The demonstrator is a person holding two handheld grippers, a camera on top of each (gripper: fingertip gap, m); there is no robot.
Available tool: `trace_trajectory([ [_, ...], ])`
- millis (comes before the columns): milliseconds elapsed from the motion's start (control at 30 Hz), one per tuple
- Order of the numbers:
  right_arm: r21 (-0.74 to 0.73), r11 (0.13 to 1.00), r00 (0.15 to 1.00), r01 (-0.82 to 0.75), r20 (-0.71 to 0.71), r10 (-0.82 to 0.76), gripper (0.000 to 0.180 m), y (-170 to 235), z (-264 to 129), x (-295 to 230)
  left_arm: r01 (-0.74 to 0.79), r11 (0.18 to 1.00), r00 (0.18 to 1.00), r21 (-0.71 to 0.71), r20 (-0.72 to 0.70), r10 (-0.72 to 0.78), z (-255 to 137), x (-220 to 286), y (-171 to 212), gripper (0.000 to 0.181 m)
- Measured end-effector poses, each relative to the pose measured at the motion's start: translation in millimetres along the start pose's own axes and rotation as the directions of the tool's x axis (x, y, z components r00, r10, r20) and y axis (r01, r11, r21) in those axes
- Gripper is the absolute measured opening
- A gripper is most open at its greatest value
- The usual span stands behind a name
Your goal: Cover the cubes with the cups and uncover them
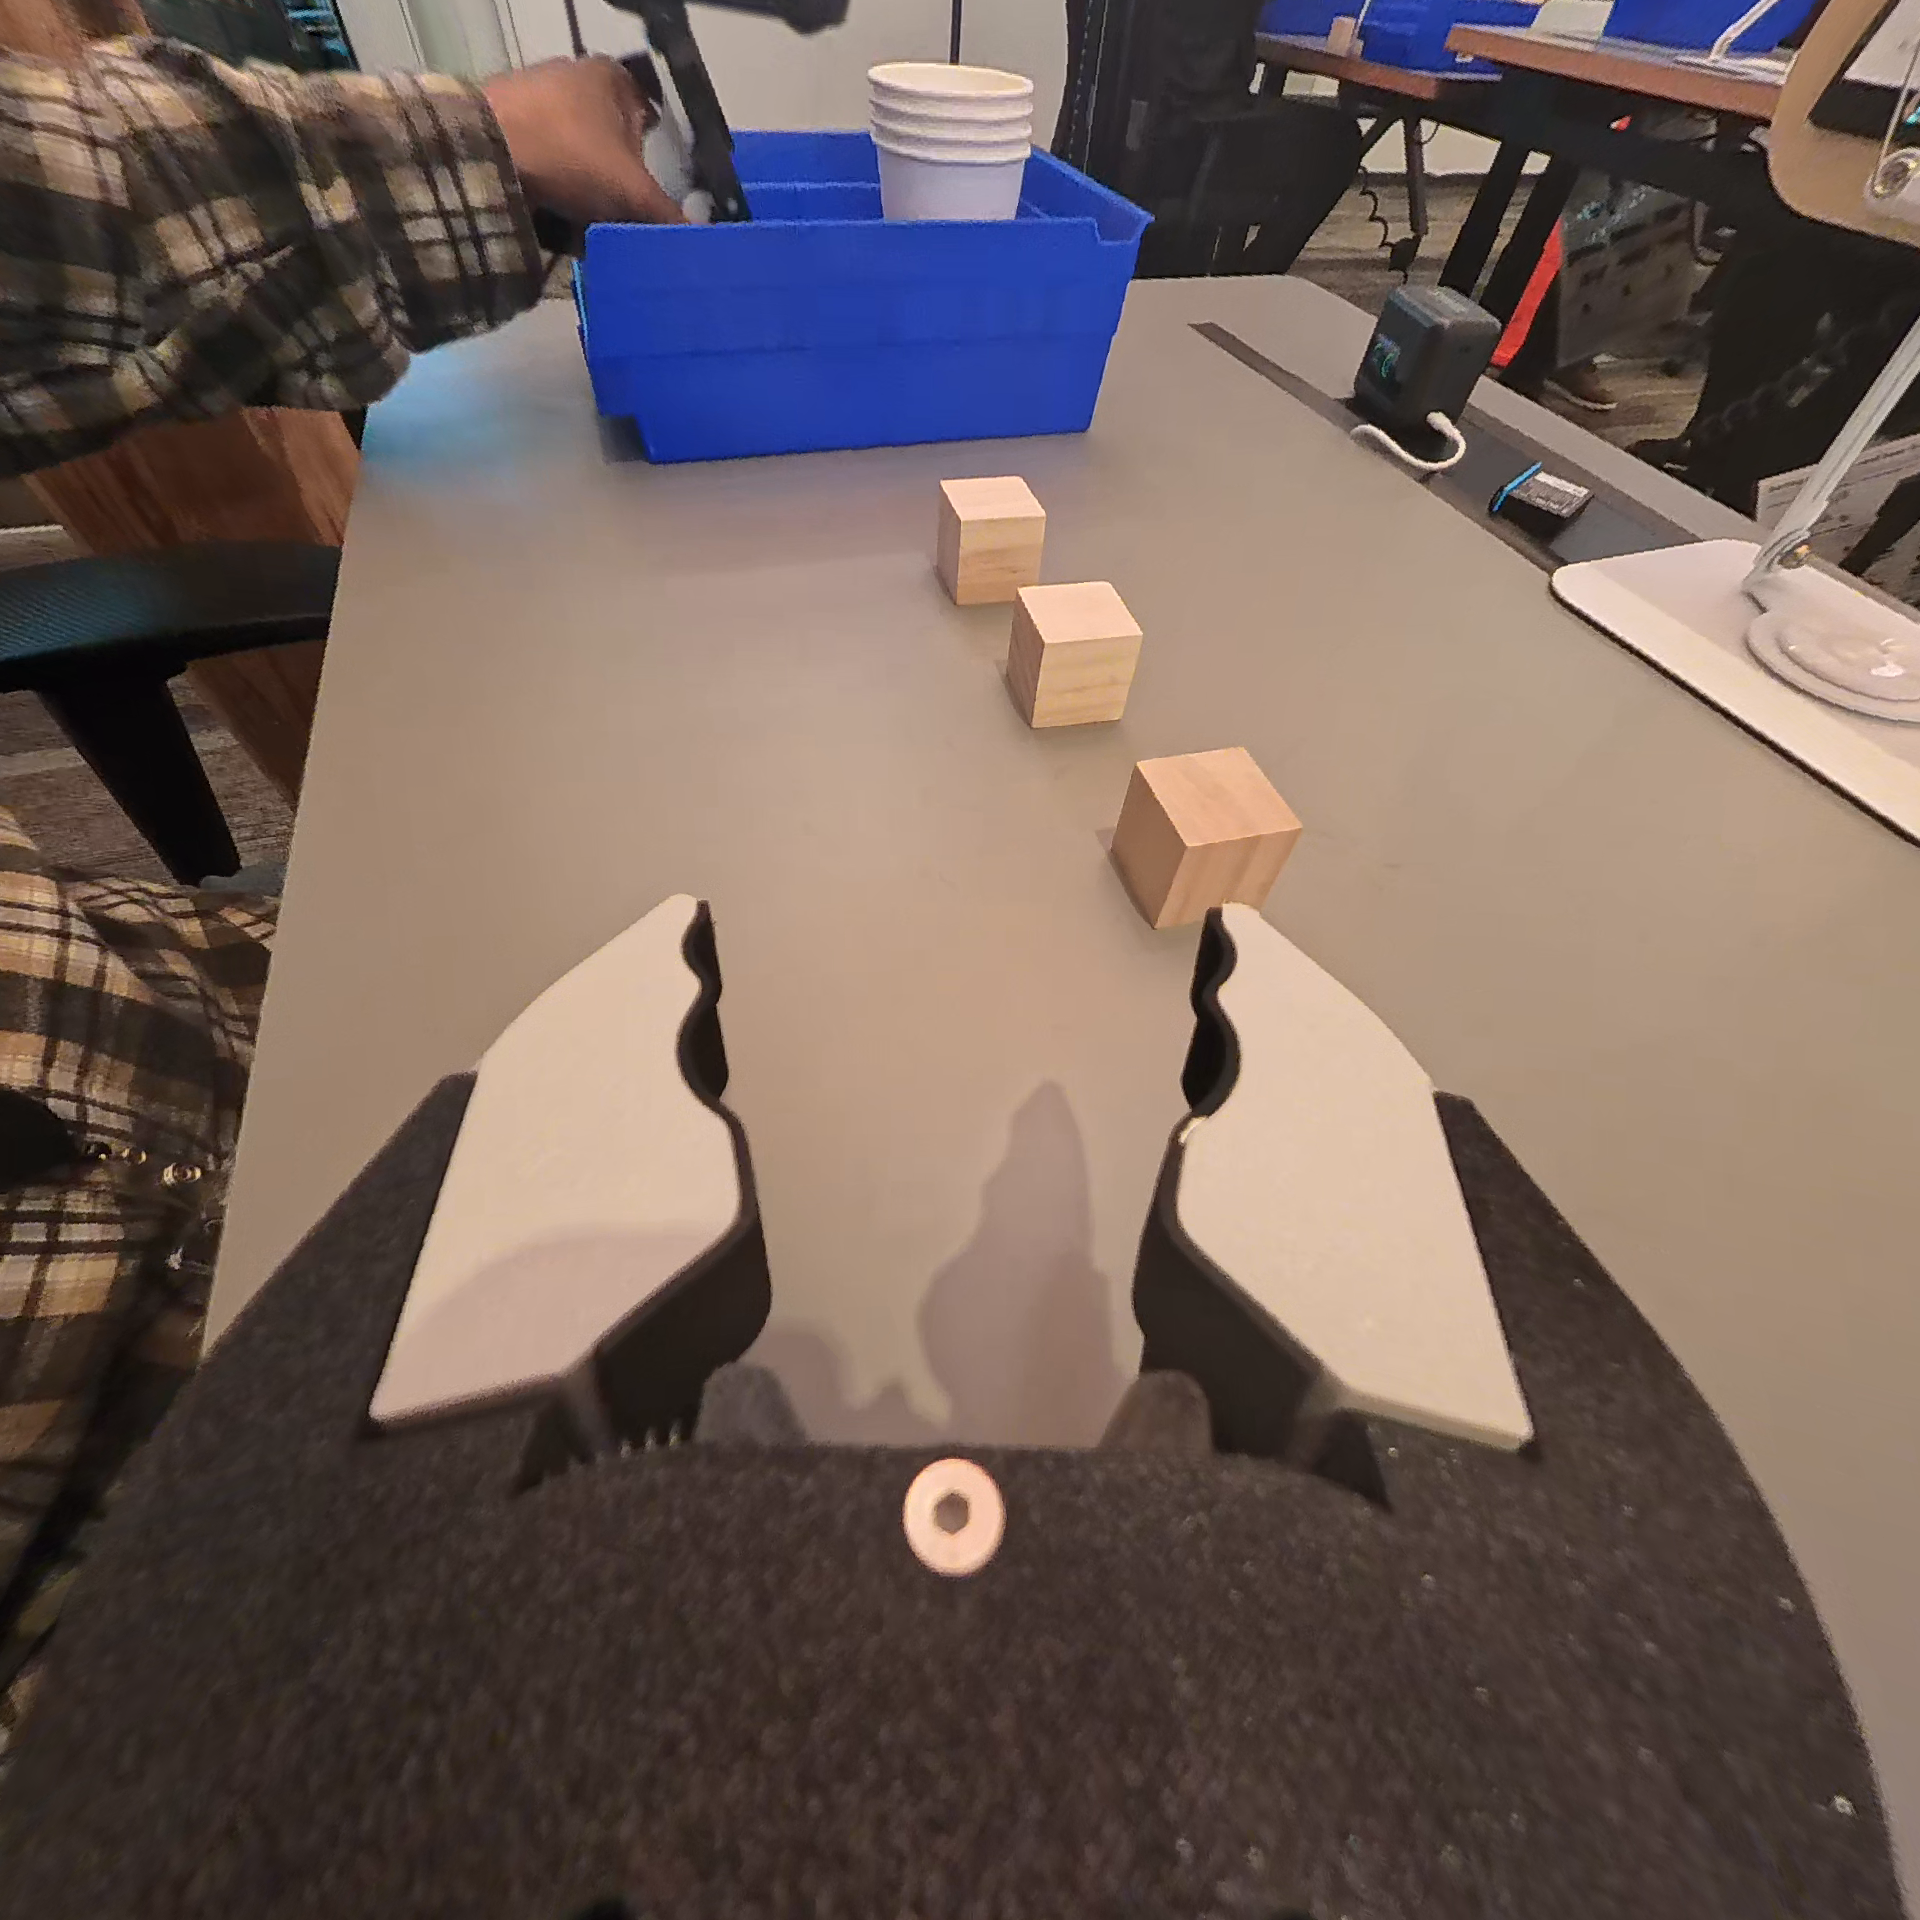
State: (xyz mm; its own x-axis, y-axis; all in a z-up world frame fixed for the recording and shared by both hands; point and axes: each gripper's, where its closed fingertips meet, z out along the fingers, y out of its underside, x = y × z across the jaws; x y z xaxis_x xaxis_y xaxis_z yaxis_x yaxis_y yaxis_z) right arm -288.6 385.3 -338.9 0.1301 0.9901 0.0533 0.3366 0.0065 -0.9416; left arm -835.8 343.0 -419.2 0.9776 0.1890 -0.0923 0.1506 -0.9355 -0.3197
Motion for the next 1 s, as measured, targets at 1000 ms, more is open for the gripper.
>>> trace_trajectory([
  [1000,-0.032,0.999,0.996,-0.005,-0.091,0.002,0.085,-0.9,-49.5,-11.9,-0.842,0.233,0.216,0.487,-0.092,0.972,-167.4,436.5,-104.6,0.046],
])
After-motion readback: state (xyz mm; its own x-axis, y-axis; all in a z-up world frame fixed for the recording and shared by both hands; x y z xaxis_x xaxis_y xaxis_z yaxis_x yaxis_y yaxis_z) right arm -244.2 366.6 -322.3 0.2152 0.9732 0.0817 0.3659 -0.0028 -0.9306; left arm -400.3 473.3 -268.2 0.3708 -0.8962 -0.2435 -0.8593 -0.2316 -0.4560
